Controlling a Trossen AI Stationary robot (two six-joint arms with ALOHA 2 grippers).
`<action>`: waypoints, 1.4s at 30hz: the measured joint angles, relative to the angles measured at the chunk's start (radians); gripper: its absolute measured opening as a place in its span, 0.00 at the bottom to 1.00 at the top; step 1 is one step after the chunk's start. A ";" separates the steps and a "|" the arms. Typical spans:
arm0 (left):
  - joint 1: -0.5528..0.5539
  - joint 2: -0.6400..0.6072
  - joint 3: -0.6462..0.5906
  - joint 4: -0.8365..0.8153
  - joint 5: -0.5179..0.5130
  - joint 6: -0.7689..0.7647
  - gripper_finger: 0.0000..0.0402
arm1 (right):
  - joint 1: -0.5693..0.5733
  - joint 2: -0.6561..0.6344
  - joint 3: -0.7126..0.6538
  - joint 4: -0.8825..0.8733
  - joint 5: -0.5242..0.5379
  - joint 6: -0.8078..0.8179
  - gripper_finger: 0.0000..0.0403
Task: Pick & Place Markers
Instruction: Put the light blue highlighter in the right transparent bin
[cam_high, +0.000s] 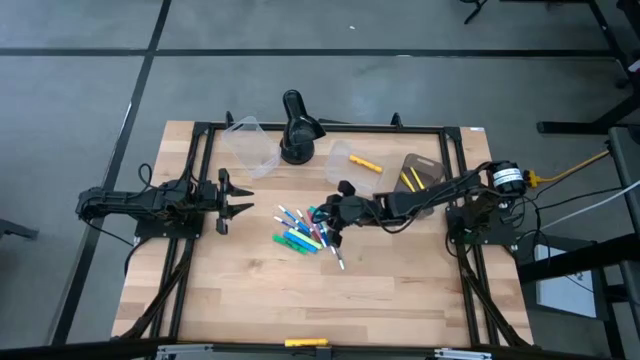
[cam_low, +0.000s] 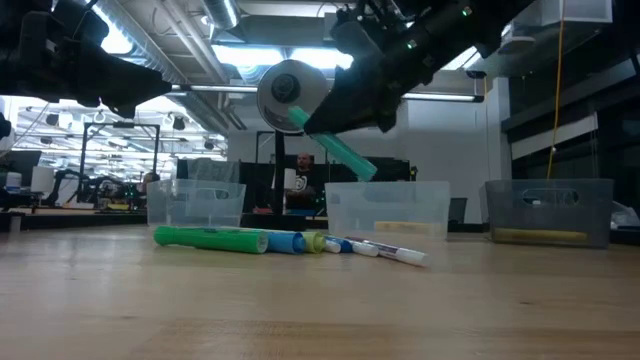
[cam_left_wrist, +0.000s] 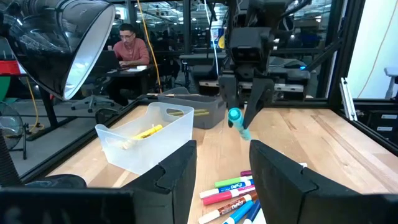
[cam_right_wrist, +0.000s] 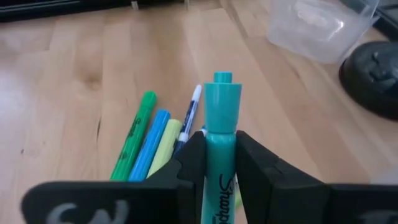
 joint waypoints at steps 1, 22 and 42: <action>0.000 0.000 0.000 0.000 0.000 0.000 0.36 | -0.002 0.000 0.008 -0.010 0.001 -0.006 0.17; 0.000 0.000 0.000 0.000 0.000 0.000 0.36 | -0.042 -0.001 0.258 -0.436 0.215 -0.263 0.18; 0.000 0.000 0.000 0.000 0.000 0.000 0.36 | -0.227 -0.001 0.266 -0.554 0.220 -0.418 0.17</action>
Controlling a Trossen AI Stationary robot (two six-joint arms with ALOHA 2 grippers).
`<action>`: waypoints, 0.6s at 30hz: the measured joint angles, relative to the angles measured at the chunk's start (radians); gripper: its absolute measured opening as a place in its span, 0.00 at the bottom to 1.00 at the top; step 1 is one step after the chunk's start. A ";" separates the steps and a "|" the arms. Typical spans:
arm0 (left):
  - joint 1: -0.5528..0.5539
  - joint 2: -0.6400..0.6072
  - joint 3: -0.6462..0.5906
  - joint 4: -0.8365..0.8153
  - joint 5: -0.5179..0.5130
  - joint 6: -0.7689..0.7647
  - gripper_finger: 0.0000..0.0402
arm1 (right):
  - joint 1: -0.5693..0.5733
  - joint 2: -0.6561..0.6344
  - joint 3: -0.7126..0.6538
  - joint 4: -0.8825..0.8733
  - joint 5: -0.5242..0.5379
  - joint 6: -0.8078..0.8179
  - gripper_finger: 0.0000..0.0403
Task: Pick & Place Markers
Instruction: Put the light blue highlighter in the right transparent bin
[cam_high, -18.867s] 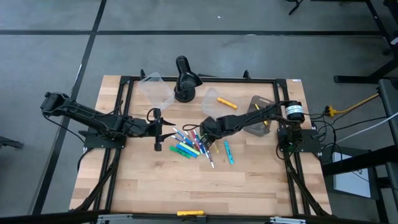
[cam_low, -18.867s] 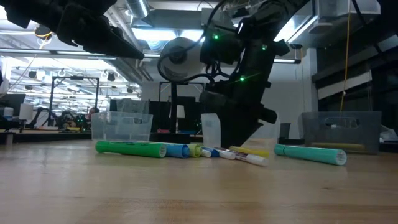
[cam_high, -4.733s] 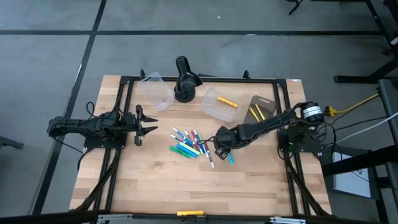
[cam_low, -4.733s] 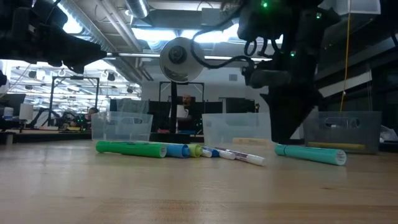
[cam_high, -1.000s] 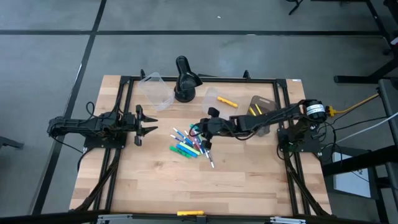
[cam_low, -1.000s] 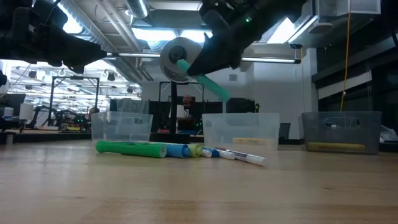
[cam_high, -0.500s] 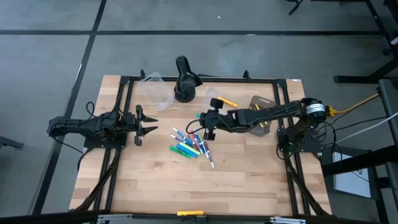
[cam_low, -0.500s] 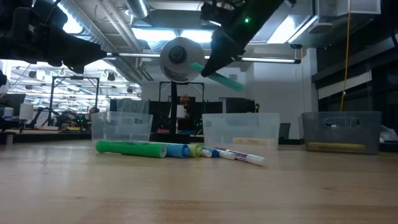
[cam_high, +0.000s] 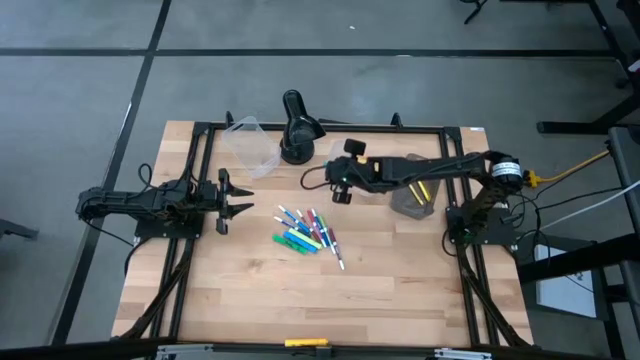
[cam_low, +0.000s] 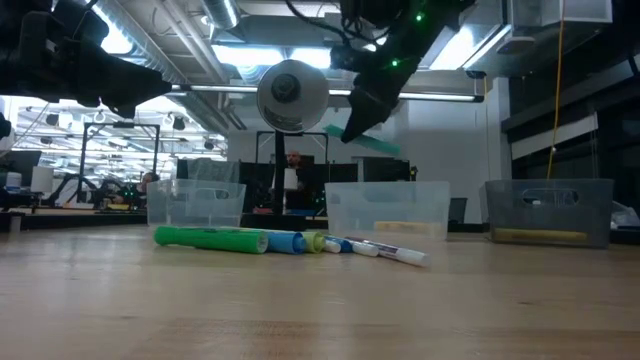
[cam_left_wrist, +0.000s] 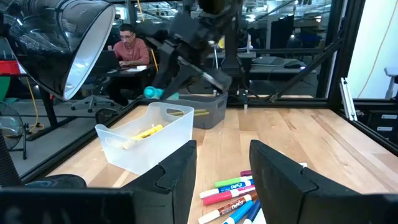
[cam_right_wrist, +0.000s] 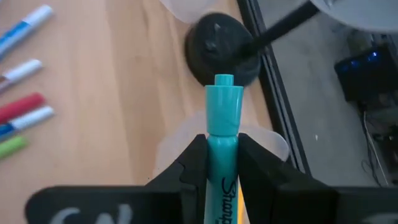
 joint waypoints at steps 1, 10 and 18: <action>0.000 0.000 0.000 0.000 0.000 0.000 0.36 | -0.012 0.000 0.000 -0.005 0.000 0.000 0.17; 0.000 0.000 0.000 0.000 0.000 0.000 0.36 | -0.137 0.000 0.000 -0.020 -0.072 -0.002 0.17; 0.000 0.000 0.000 0.000 0.000 0.000 0.36 | -0.233 0.000 0.000 -0.067 -0.122 0.000 0.17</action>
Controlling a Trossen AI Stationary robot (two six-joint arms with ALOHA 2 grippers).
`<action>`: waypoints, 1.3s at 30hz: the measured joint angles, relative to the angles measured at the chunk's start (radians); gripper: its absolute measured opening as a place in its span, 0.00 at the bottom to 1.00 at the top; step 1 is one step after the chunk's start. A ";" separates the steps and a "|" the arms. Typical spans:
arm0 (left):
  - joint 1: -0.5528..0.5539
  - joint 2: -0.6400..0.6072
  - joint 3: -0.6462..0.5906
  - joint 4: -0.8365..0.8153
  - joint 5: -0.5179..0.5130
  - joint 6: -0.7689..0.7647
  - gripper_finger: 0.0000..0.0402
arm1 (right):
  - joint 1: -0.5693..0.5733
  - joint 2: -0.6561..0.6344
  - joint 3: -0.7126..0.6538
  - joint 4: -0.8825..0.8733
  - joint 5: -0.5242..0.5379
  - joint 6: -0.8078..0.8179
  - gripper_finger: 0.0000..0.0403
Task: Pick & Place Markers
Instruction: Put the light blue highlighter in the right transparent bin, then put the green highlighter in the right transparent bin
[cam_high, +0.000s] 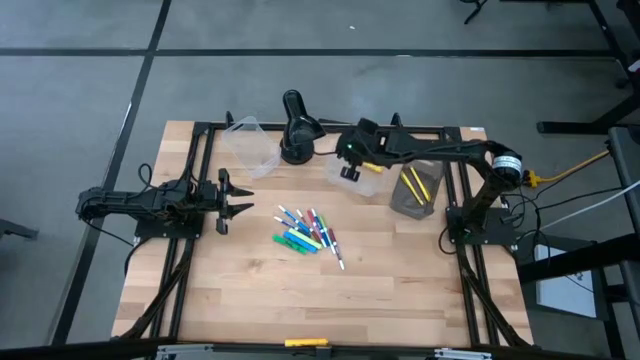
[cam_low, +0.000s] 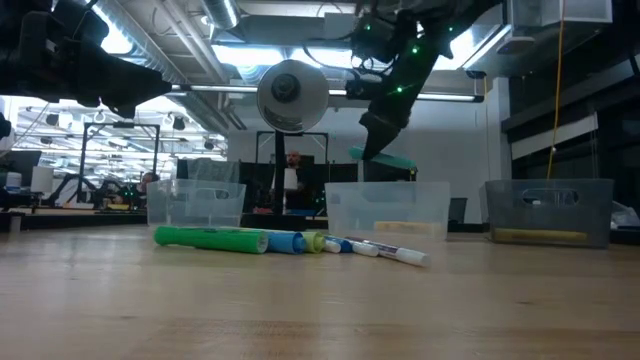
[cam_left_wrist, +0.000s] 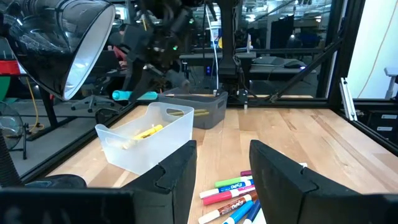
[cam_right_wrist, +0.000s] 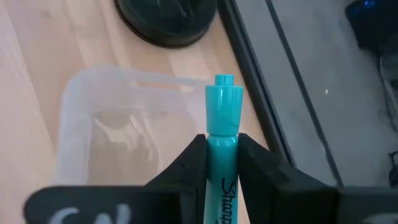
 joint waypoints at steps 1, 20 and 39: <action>0.000 0.000 0.000 0.000 0.000 0.000 0.36 | -0.010 0.000 0.000 -0.006 -0.014 0.000 0.17; 0.000 0.000 0.000 0.000 0.000 0.000 0.36 | -0.054 0.031 -0.122 0.031 -0.181 0.011 0.19; 0.000 0.000 0.000 0.000 0.000 0.000 0.36 | -0.054 0.053 -0.123 0.030 -0.168 0.076 0.29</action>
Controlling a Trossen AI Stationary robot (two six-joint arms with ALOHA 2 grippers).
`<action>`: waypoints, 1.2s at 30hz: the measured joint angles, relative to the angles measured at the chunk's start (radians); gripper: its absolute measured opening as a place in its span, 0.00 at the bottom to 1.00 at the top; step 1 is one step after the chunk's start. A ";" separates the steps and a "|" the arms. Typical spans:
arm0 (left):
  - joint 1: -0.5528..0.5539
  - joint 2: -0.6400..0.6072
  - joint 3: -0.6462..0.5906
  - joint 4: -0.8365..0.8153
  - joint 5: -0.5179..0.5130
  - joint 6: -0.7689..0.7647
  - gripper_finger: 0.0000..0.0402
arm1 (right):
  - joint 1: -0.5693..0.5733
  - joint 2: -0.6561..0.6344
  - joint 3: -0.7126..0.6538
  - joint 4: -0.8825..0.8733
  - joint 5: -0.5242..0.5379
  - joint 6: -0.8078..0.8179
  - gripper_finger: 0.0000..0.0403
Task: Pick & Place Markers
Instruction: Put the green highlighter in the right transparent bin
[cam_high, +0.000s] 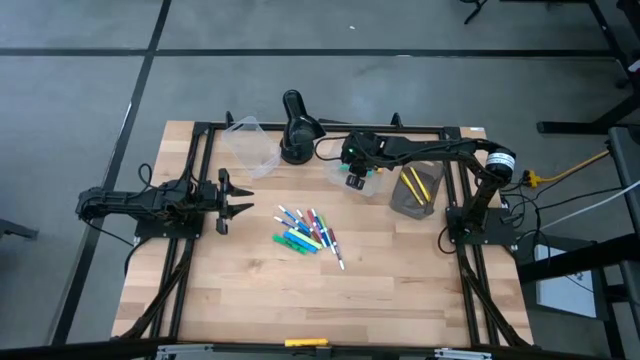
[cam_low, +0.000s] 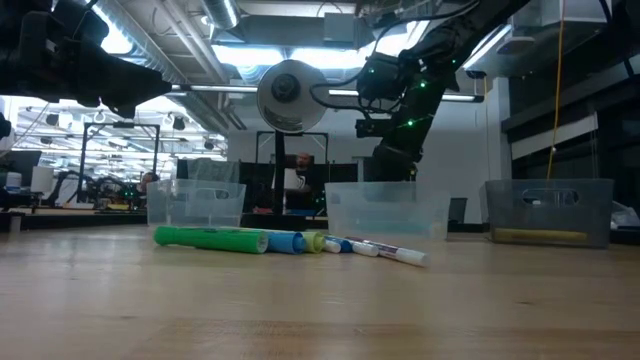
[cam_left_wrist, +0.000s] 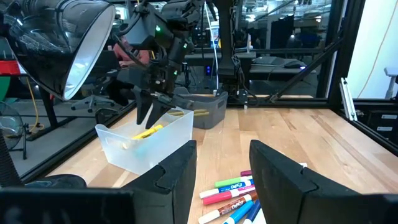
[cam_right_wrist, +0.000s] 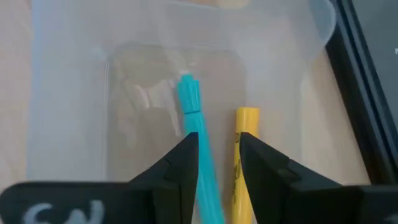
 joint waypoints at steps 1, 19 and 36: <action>0.000 0.000 0.000 0.000 0.000 0.000 0.36 | 0.000 0.000 0.000 0.001 0.001 0.000 0.30; 0.000 0.000 0.000 0.000 0.000 0.000 0.36 | 0.070 -0.083 0.000 0.127 0.003 0.053 0.35; 0.000 0.000 0.000 0.000 0.000 0.000 0.36 | 0.262 -0.121 0.000 0.261 0.001 0.127 0.35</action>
